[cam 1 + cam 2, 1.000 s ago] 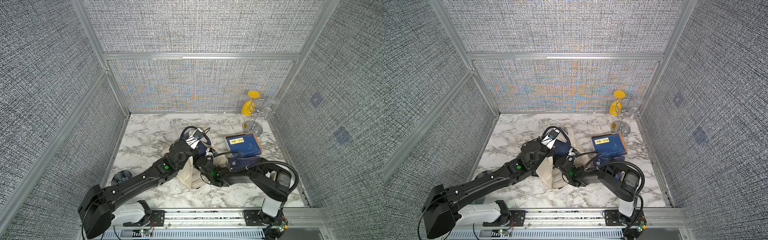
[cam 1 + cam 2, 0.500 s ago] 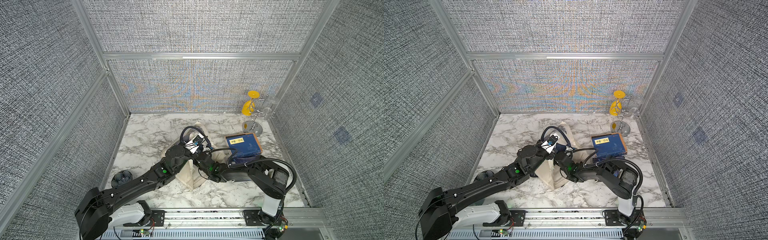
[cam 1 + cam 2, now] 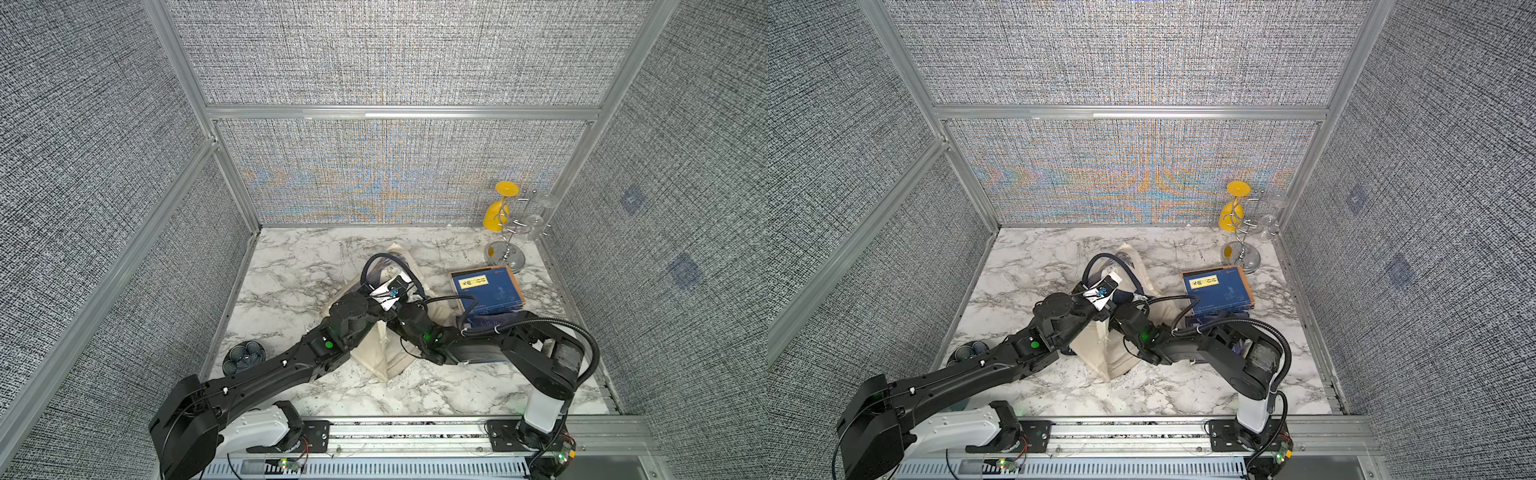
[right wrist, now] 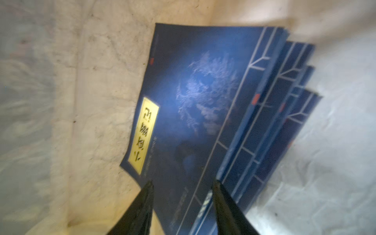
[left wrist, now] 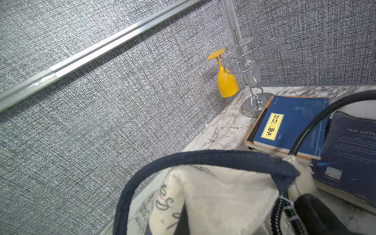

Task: Take out the books from the canvas bag
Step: Pick up the book from the canvas bag.

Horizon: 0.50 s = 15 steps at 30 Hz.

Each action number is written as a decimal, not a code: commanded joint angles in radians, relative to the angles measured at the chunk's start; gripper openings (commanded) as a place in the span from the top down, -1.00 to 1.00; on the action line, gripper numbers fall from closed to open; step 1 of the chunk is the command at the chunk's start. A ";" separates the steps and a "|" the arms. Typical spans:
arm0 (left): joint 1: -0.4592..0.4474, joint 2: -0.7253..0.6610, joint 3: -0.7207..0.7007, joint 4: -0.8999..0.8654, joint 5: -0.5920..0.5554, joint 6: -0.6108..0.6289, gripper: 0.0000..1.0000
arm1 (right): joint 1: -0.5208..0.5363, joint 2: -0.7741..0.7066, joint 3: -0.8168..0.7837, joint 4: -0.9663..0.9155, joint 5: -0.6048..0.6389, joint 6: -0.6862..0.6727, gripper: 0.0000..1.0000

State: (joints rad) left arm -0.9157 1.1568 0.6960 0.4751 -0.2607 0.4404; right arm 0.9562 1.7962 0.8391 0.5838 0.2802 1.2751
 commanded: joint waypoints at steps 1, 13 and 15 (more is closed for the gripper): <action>-0.002 -0.015 0.001 0.149 0.030 0.040 1.00 | 0.003 -0.016 -0.011 -0.024 -0.024 0.021 -0.02; -0.002 -0.012 -0.023 0.193 0.044 0.126 1.00 | 0.022 -0.064 -0.067 -0.169 0.002 0.069 -0.40; -0.002 -0.017 -0.029 0.212 0.053 0.127 1.00 | 0.019 -0.050 -0.067 -0.169 -0.005 0.085 -0.41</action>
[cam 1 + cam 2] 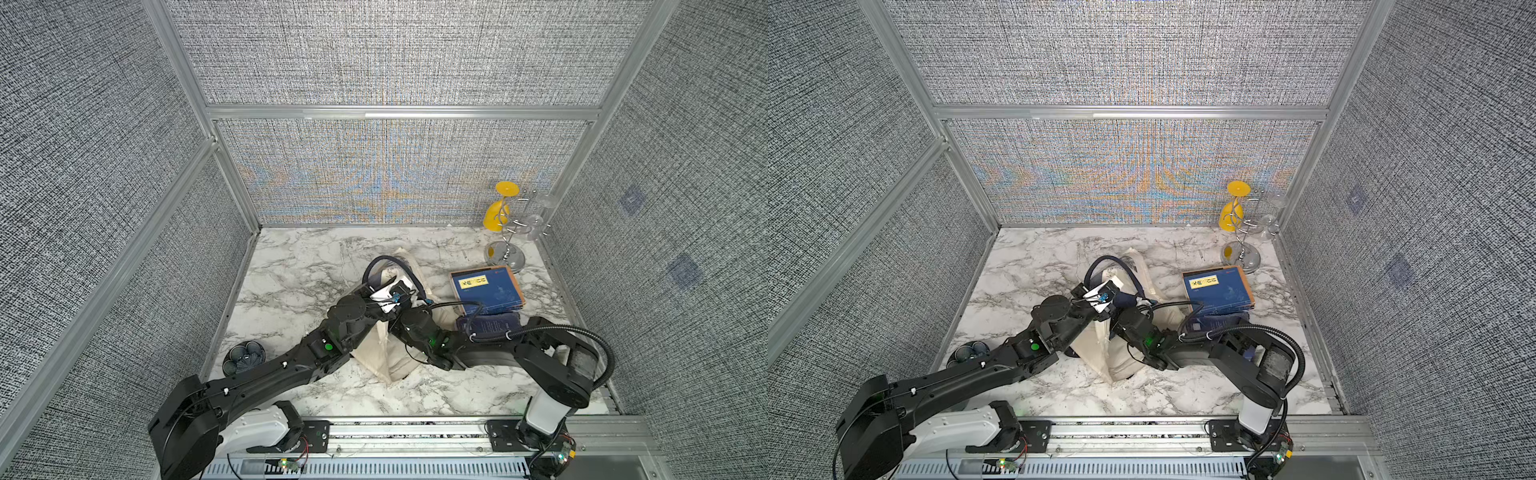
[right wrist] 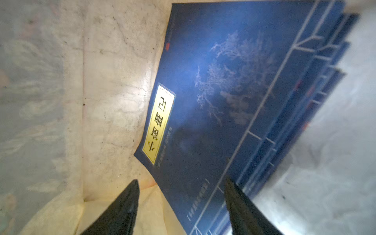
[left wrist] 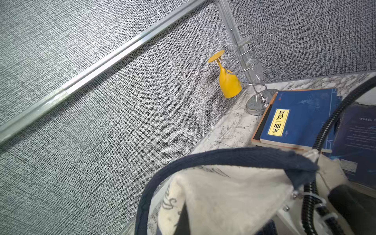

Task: Take out the books from the canvas bag
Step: Pick up the book from the canvas bag.

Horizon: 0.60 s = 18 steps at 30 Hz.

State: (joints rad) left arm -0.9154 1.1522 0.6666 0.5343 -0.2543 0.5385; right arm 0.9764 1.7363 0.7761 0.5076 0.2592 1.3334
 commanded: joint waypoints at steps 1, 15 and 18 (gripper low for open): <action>-0.002 -0.015 -0.006 0.165 0.051 0.035 1.00 | -0.003 0.017 -0.010 -0.083 0.005 0.038 -0.41; -0.006 -0.049 -0.062 0.238 0.174 0.060 1.00 | -0.015 0.093 0.037 -0.065 0.029 0.047 -0.40; -0.005 -0.056 -0.070 0.237 0.213 0.053 1.00 | -0.026 0.117 0.030 0.009 0.017 0.042 -0.17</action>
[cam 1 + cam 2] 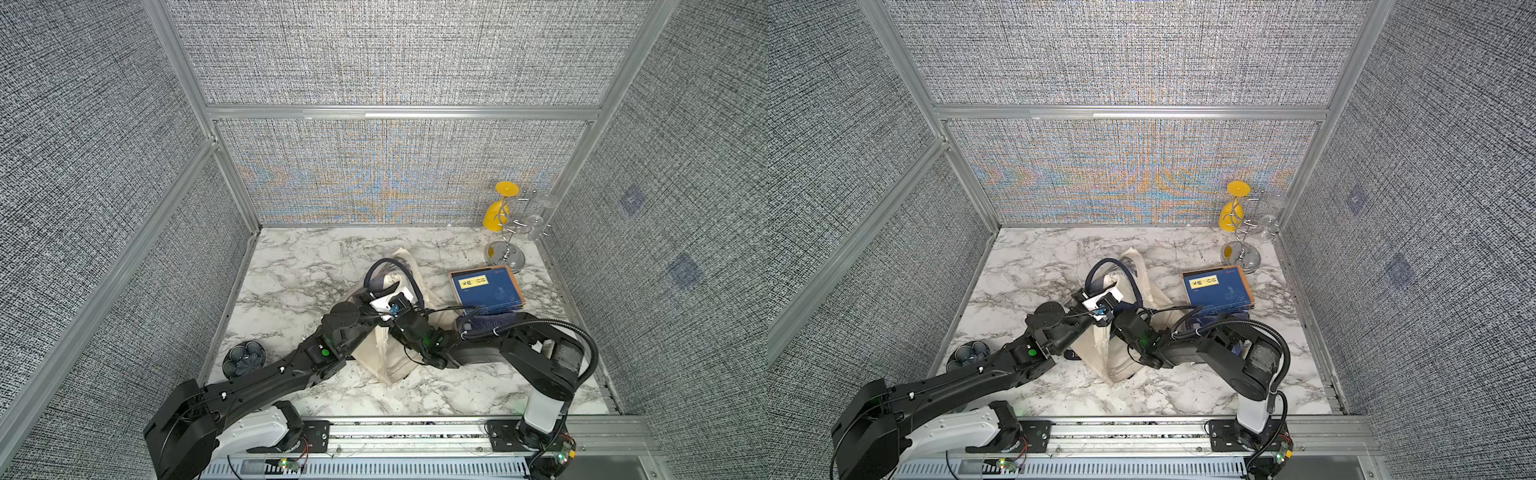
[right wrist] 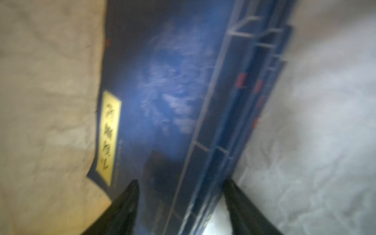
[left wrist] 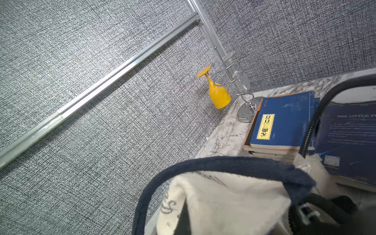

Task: Take out the books from the canvas bag
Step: Pick up the book from the canvas bag.

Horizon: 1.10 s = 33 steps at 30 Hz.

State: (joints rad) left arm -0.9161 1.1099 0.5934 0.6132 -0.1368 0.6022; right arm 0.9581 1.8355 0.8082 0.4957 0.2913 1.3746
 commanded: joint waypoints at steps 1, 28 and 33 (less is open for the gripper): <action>-0.006 -0.013 0.002 0.156 0.106 -0.015 1.00 | -0.009 0.019 0.008 0.032 -0.020 -0.019 -0.04; -0.006 0.004 0.056 -0.013 0.060 0.042 1.00 | -0.027 -0.105 0.082 -0.038 -0.058 -0.183 0.62; -0.006 0.026 0.085 -0.067 0.002 0.055 1.00 | -0.029 -0.118 0.087 -0.074 -0.056 -0.200 0.45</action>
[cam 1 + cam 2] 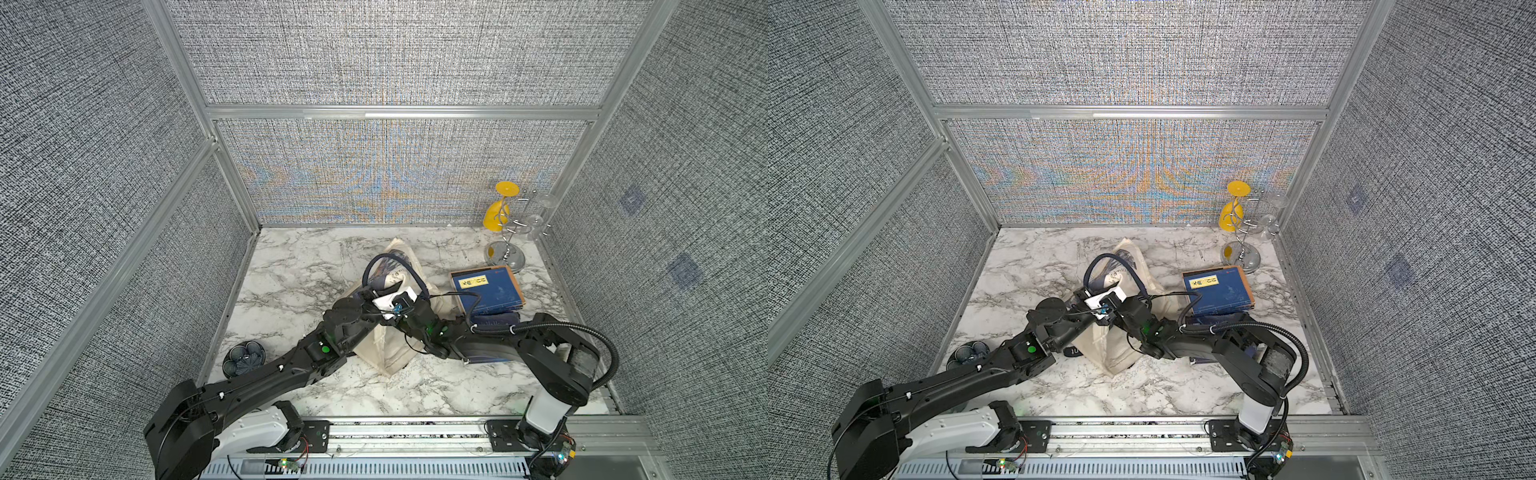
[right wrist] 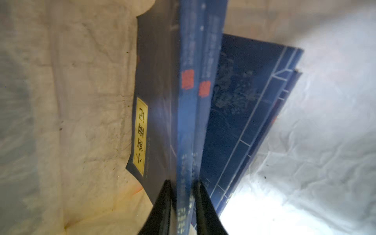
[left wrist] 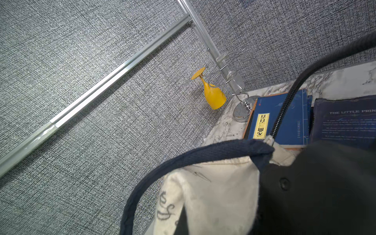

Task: Take out the books from the canvas bag
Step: Pick up the book from the canvas bag.

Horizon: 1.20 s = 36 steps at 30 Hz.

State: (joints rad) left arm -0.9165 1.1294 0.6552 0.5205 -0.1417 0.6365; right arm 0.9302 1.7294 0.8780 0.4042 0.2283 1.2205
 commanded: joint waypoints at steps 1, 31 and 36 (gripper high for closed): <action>-0.005 0.014 0.031 0.009 -0.001 0.023 1.00 | -0.001 -0.016 0.018 0.006 0.007 -0.050 0.43; -0.005 0.037 0.049 -0.042 0.010 0.037 1.00 | -0.007 -0.015 -0.070 0.017 -0.045 -0.028 0.37; -0.005 0.035 0.041 -0.021 0.004 0.033 1.00 | -0.009 0.032 -0.043 0.060 -0.034 -0.042 0.38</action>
State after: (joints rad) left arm -0.9203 1.1698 0.6952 0.4362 -0.1612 0.6655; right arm 0.9230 1.7435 0.8181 0.4030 0.1772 1.1950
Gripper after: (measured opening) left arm 0.048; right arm 0.308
